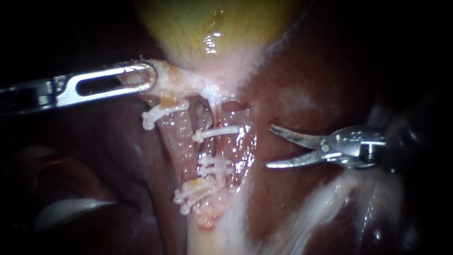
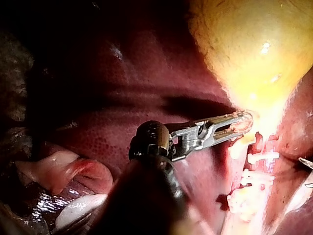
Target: Go to the cutting position right tube
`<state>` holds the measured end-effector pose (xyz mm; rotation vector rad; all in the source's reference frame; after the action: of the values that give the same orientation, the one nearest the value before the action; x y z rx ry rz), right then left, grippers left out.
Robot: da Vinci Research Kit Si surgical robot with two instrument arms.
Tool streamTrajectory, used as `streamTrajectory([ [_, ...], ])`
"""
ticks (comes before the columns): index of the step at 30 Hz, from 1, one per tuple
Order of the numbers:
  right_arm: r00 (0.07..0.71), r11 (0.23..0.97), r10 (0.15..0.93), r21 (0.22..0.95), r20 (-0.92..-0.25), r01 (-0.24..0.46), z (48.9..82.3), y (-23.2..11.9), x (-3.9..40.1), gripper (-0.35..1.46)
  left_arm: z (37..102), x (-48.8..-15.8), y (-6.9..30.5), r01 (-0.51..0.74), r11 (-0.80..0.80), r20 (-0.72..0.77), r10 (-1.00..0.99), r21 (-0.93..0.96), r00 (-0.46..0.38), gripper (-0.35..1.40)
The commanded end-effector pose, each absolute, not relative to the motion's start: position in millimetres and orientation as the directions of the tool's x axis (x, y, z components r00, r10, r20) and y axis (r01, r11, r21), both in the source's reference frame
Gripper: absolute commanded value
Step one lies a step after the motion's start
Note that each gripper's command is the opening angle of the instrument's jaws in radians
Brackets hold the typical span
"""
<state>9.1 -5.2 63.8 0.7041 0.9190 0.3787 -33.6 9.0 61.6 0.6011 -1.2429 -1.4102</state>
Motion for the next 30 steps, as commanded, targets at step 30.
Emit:
streamTrajectory([
  [30,0.623,0.451,0.720,0.889,-0.307,-0.083,68.9,-4.0,14.4,1.44,61.6,-33.9,8.8,0.388,0.162,0.277,-0.925,0.907,-0.261,-0.35],
])
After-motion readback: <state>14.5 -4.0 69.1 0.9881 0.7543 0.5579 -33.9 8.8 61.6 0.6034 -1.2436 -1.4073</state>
